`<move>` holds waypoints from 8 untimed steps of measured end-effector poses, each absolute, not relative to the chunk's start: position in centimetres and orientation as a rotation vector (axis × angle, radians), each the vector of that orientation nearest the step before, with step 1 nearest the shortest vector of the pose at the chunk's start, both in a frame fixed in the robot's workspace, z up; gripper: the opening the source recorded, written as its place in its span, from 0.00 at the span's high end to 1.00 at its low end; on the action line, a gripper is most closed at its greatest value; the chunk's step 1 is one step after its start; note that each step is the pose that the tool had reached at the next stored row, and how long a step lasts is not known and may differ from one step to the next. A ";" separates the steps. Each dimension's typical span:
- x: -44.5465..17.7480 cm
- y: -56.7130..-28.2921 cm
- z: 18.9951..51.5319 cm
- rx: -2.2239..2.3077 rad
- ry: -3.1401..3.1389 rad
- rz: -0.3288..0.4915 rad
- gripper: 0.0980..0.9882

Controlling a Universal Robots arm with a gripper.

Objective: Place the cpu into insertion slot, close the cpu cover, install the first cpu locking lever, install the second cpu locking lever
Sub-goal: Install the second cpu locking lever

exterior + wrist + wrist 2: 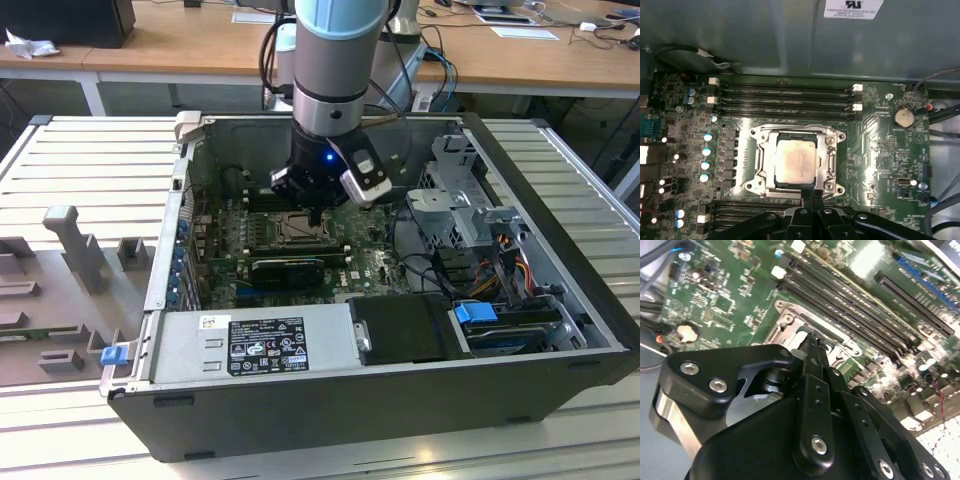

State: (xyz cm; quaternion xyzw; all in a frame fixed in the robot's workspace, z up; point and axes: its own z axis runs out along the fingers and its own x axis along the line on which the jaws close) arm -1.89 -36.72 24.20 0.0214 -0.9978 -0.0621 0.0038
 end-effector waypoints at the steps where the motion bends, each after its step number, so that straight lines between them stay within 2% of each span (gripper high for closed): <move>1: -1.9 -36.8 24.1 0.066 -3.121 -0.194 0.99; 8: -3.1 -38.0 23.8 0.072 -3.118 -0.196 0.99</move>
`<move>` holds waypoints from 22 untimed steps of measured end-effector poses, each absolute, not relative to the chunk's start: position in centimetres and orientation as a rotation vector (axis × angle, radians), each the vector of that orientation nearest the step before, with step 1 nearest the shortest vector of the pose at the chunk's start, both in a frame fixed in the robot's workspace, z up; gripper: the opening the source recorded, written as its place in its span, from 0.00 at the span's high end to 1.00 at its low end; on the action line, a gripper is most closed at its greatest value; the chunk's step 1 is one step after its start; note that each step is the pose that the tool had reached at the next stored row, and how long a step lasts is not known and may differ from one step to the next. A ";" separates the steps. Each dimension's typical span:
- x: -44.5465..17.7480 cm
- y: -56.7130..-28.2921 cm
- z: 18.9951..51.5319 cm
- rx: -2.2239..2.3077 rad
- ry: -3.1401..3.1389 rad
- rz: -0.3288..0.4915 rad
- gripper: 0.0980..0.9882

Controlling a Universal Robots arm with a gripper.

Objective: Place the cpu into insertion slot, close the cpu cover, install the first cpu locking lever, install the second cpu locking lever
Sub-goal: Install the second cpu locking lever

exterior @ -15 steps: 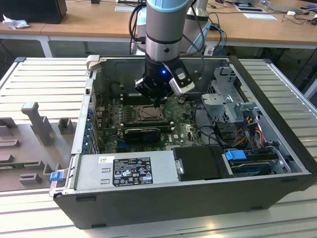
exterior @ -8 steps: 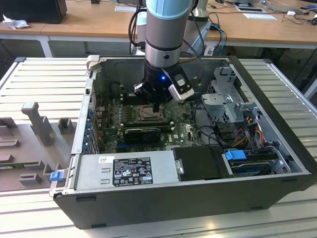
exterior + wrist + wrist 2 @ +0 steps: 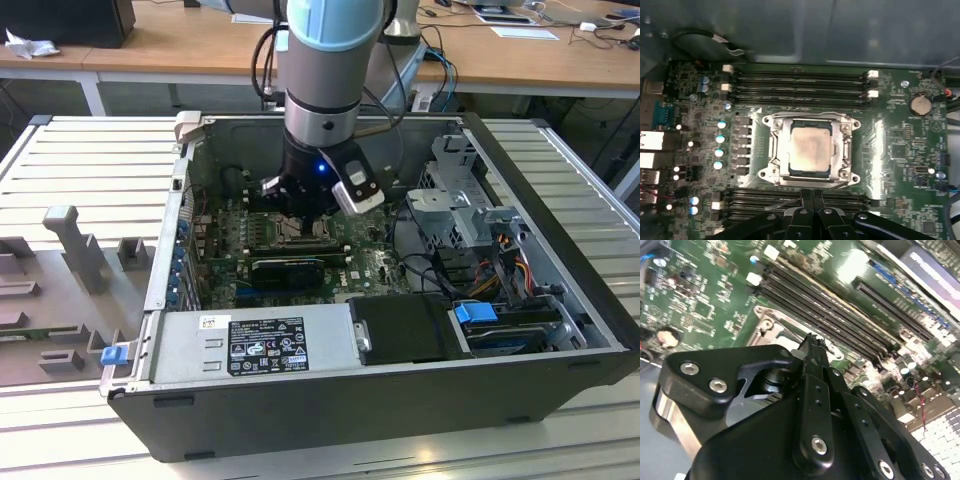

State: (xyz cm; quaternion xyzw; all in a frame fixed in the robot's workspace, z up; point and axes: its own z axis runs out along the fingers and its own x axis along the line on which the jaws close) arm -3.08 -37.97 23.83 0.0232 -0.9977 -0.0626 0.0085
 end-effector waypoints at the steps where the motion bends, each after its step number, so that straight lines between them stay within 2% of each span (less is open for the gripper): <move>1: -3.7 -38.0 23.7 0.076 -3.117 -0.199 0.99; 11: -4.8 -38.1 21.7 0.081 -3.116 -0.217 0.99; 14: -5.1 -38.6 21.5 0.100 -3.112 -0.270 0.99; 22: -6.5 -39.2 21.0 0.133 -3.105 -0.336 0.99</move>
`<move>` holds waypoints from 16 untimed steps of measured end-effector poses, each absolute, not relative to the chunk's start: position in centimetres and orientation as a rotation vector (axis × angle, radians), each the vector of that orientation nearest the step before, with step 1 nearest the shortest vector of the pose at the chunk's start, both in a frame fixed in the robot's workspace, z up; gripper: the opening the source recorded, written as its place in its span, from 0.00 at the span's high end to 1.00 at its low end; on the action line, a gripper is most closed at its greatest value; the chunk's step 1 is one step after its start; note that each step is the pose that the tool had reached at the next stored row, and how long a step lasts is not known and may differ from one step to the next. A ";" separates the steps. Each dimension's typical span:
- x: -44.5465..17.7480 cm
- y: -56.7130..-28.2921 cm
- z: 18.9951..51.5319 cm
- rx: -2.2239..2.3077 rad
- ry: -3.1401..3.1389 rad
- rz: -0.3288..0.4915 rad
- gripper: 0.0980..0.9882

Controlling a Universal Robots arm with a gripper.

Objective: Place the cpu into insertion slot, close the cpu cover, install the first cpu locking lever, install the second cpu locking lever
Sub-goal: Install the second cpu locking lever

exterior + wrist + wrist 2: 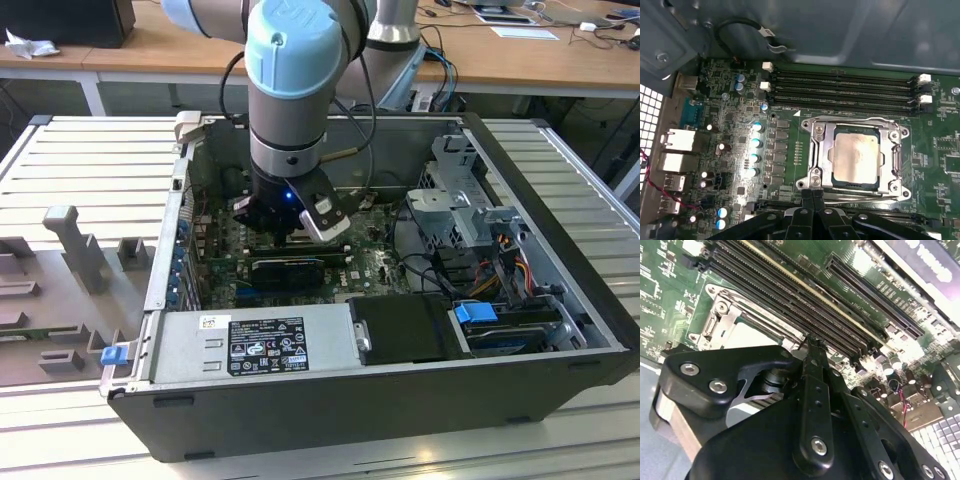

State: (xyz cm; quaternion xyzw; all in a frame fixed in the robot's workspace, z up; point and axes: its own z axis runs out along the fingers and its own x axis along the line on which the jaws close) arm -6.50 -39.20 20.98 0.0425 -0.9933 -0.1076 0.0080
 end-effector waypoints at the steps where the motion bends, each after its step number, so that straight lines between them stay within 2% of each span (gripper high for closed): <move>1: -6.5 -39.2 20.8 0.136 -3.104 -0.341 0.99; 8: -7.0 -39.4 20.2 0.155 -3.098 -0.401 0.99; 16: -7.1 -39.4 19.6 0.164 -3.095 -0.432 0.99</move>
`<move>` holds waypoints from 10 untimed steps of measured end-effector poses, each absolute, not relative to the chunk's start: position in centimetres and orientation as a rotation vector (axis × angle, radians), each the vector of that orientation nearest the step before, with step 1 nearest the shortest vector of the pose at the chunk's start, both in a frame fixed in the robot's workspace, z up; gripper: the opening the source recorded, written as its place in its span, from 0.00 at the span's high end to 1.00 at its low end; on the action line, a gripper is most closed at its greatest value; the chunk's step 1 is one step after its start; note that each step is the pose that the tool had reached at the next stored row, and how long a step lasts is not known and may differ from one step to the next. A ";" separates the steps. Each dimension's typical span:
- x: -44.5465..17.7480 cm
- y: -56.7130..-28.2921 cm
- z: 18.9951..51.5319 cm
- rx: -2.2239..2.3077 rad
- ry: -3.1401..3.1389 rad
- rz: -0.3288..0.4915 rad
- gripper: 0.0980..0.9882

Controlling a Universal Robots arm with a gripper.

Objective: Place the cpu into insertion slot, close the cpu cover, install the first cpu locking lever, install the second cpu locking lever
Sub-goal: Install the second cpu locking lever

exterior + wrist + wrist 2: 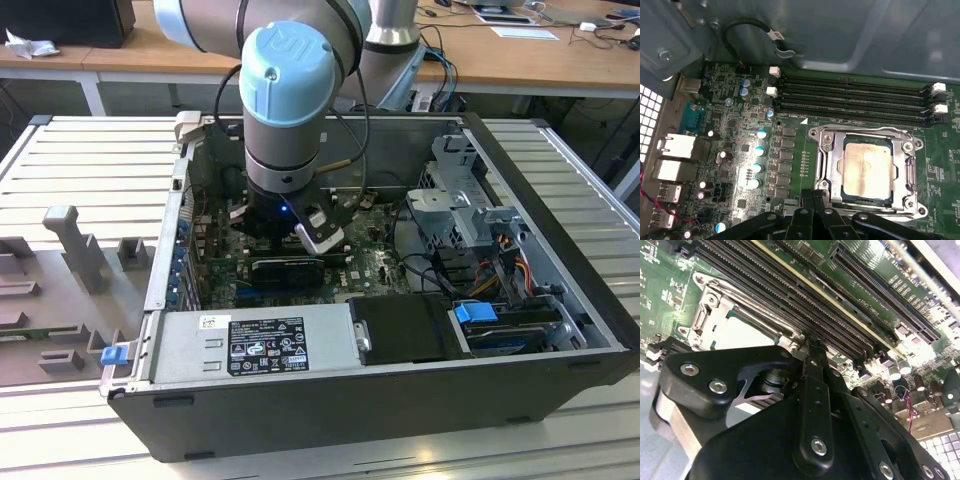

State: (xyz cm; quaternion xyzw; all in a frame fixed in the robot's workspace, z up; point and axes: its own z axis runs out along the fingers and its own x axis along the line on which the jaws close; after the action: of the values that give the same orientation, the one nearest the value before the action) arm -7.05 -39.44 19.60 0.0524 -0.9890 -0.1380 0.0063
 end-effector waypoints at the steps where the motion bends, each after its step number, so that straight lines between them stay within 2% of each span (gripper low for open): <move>1: -7.0 -39.4 19.9 0.164 -3.095 -0.433 0.99; 10: -7.1 -39.4 22.5 0.164 -3.095 -0.431 0.99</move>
State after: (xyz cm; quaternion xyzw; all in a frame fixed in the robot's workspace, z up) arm -7.06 -39.43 22.52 0.0523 -0.9891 -0.1378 0.0064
